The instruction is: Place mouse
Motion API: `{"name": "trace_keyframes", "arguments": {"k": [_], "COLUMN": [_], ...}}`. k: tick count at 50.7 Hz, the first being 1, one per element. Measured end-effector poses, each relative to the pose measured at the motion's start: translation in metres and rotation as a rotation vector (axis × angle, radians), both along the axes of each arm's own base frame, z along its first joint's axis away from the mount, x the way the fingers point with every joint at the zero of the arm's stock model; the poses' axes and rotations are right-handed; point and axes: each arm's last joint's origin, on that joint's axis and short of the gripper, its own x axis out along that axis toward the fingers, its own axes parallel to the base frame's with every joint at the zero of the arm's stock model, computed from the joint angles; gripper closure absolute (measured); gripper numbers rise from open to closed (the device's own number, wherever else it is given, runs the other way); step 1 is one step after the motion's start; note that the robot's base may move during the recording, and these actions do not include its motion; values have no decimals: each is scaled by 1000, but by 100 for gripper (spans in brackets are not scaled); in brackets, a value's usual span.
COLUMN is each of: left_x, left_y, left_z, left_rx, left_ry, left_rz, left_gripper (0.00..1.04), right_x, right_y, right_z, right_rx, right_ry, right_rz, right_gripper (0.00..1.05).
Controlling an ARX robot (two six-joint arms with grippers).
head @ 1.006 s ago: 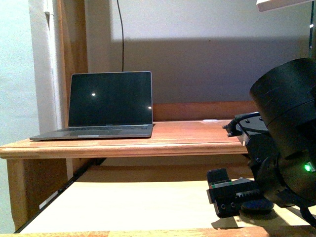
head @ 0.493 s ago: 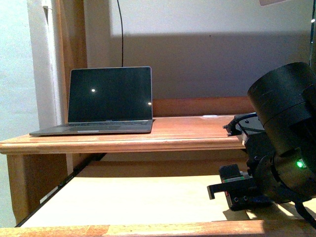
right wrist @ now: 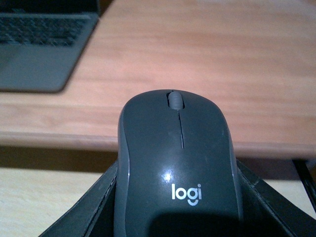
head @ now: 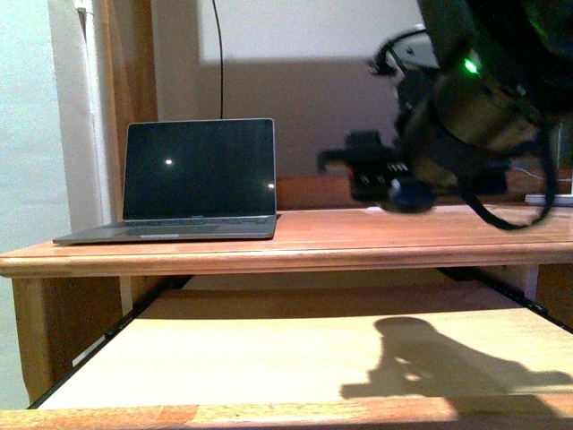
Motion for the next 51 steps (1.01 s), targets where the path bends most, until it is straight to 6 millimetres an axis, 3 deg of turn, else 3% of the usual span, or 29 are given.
{"name": "trace_keyframes", "arguments": {"k": [3, 8, 21, 26, 36, 44, 47, 51], "left_x": [0, 0, 0, 0, 0, 0, 0, 0], "left_y": [0, 0, 0, 0, 0, 0, 0, 0], "left_z": [0, 0, 0, 0, 0, 0, 0, 0], "left_rx": [0, 0, 0, 0, 0, 0, 0, 0], "left_ry": [0, 0, 0, 0, 0, 0, 0, 0], "left_rz": [0, 0, 0, 0, 0, 0, 0, 0], "left_gripper": [8, 8, 8, 8, 8, 8, 8, 8], "right_x": [12, 31, 105, 120, 126, 137, 137, 121], "right_y": [22, 45, 99, 108, 113, 112, 102, 67], "right_z": [17, 18, -18, -27, -29, -28, -19, 12], "right_rx": [2, -22, -132, -151, -121, 9, 93, 191], "right_ry": [-20, -8, 69, 91, 84, 17, -48, -160], "right_rz": [-1, -16, -136, -148, -141, -95, -62, -19], "right_gripper": [49, 49, 49, 49, 47, 15, 6, 7]}}
